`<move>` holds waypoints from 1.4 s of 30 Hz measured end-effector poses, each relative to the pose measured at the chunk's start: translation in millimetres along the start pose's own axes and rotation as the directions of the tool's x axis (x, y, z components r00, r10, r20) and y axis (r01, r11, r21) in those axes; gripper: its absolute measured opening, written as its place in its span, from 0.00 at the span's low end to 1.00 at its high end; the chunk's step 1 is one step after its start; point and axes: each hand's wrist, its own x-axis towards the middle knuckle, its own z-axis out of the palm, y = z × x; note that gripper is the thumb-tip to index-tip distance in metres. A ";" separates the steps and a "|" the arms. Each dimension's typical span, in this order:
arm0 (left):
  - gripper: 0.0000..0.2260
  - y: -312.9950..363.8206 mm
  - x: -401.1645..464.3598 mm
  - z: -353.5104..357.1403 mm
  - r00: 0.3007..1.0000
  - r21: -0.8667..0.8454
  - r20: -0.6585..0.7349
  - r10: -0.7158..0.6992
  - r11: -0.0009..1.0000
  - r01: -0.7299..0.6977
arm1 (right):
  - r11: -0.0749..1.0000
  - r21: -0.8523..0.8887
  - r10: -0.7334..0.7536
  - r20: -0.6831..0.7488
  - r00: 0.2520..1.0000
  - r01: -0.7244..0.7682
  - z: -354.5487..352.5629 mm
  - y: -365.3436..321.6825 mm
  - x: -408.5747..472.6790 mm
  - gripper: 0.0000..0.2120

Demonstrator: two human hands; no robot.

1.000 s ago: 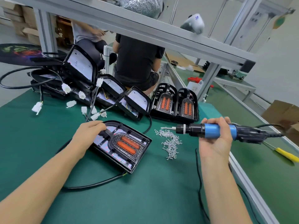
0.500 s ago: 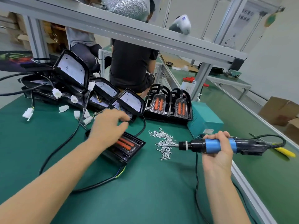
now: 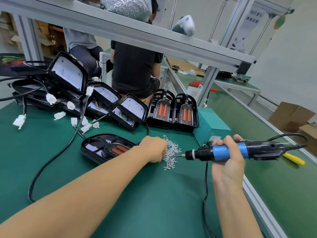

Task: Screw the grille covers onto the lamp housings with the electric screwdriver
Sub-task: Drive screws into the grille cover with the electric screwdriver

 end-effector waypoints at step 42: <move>0.09 -55.9 -123.9 -17.5 0.910 -0.966 -0.258 -0.325 0.086 -0.243 | 0.957 0.248 0.098 0.214 0.972 -0.151 87.7 4.5 -47.5 0.13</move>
